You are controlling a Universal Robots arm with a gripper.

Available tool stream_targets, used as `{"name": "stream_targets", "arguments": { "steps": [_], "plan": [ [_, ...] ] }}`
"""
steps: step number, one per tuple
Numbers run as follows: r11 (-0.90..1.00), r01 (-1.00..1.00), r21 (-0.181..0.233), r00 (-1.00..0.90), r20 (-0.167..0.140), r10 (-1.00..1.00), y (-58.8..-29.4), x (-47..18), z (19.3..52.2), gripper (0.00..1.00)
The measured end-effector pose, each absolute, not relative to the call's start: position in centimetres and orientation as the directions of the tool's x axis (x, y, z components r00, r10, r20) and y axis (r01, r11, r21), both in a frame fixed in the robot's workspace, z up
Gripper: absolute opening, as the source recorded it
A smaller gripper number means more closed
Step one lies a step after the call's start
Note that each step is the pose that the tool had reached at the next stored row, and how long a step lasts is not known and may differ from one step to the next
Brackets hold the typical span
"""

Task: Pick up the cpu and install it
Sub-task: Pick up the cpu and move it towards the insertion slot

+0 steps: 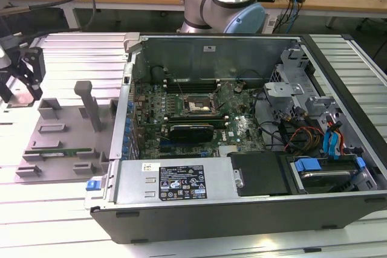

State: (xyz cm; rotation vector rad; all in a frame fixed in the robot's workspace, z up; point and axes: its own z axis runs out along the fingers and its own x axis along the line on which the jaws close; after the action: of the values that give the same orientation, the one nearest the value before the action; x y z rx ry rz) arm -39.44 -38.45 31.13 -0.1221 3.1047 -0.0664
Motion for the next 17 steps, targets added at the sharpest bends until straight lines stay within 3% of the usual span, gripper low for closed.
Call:
{"name": "stream_targets", "arguments": {
  "steps": [10, 17],
  "plan": [
    [0.996, -0.078, -0.044, -0.996, -0.032, -0.079, -38.3, -39.4, 35.7, 0.55],
    [0.996, -0.078, -0.044, -0.996, -0.032, -0.079, -38.1, -39.4, 37.0, 0.55]
  ]
}}
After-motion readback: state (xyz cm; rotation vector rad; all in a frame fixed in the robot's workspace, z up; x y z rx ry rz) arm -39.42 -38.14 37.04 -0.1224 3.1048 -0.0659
